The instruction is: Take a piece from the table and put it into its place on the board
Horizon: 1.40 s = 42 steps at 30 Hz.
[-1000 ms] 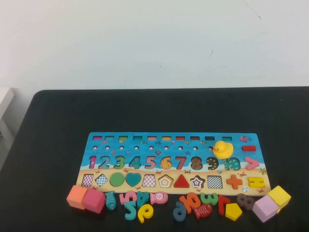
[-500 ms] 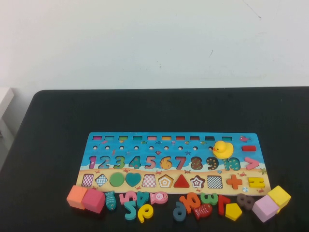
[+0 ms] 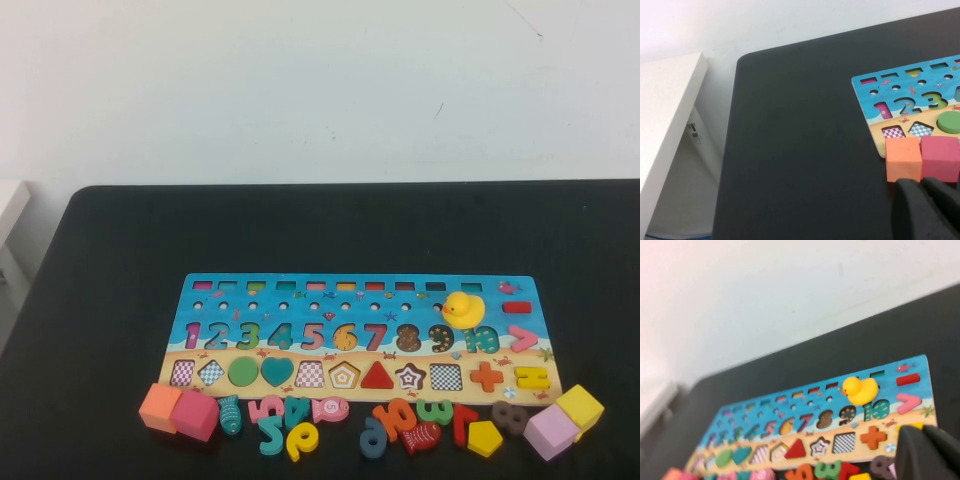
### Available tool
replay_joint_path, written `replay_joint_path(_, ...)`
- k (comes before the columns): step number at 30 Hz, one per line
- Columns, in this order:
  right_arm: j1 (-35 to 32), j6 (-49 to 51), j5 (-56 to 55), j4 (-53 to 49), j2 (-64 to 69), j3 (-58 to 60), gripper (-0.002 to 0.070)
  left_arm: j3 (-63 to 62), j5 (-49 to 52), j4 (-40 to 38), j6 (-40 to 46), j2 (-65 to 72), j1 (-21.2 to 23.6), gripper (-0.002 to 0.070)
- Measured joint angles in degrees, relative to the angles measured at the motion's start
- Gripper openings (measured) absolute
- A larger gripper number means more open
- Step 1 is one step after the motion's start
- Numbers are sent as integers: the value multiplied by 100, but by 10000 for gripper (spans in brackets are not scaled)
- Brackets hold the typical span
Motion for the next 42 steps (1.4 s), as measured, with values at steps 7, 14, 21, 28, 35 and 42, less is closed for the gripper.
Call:
replay_joint_path(7,0,-788,1495,-1574,1626,-1891,19,0,0,0,0,0,0,-1)
replay_joint_path(14,0,-2192,3498,-2237,3708,-3945,18,0,0,0,0,0,0,-1)
replay_joint_path(21,420,-2653,4279,-2293,5186,-4825,19,0,0,0,0,0,0,-1)
replay_joint_path(28,1815,-2280,4344,-3340,6436,-5360,19,0,0,0,0,0,0,-1)
replay_joint_path(35,3119,-1444,4177,-4335,7490,-5532,19,0,0,0,16,0,0,-1)
replay_joint_path(42,3766,-466,3355,-4765,8532,-5542,19,0,0,0,16,0,0,-1)
